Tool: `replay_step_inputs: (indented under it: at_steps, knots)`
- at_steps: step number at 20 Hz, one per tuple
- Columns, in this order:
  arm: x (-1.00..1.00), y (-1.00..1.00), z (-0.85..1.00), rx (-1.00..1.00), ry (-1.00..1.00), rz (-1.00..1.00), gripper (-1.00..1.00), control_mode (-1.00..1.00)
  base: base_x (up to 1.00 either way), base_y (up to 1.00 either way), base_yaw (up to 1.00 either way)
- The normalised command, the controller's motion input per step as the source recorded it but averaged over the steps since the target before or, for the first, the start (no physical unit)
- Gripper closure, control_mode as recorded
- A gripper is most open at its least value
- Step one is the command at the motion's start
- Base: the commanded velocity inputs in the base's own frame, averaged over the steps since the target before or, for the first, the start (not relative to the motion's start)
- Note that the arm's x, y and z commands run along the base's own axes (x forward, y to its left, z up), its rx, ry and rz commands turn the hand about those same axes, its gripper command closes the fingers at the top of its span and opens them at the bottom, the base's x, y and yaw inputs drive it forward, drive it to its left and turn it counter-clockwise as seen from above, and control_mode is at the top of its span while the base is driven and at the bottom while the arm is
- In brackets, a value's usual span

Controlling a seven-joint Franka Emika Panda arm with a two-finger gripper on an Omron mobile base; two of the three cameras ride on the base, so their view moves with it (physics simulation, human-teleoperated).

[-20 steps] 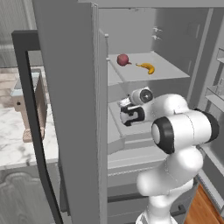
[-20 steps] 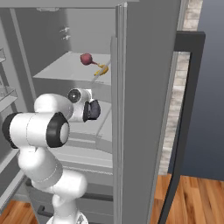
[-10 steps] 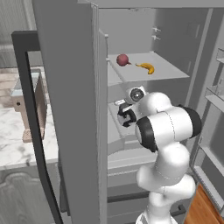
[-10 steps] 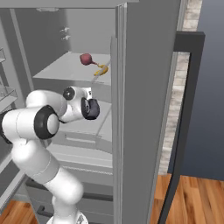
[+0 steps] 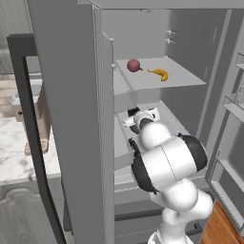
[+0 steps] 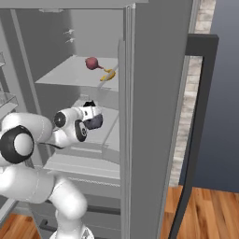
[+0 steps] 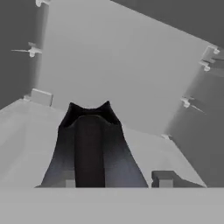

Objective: Move the onion and banana from the second highest shelf to the top shelf to make space. Then, place the pitcher from the counter on the cleared second highest shelf.

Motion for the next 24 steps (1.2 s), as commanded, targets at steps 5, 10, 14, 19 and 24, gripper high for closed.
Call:
replay_step_inputs:
  at_steps: [5, 10, 14, 19, 24]
  knots:
    - [-0.53, -0.9, 0.04, 0.07, 0.0, -0.02, -1.0, -1.0, 0.0, 0.0, 0.0]
    - [-0.54, -0.78, 0.46, 0.13, 0.0, 0.0, -1.0, -1.0, 0.0, 0.0, 0.0]
    - [-0.88, -0.42, 0.26, 0.09, 0.0, 0.0, -1.0, -1.0, 0.0, 0.0, 0.0]
    - [-0.83, -0.27, 0.24, 0.07, 0.0, 0.0, -1.0, -1.0, 0.0, 0.0, 0.0]
    - [-0.98, -0.06, 0.17, 0.02, 0.0, 0.0, -1.0, -1.0, 0.0, 0.0, 0.0]
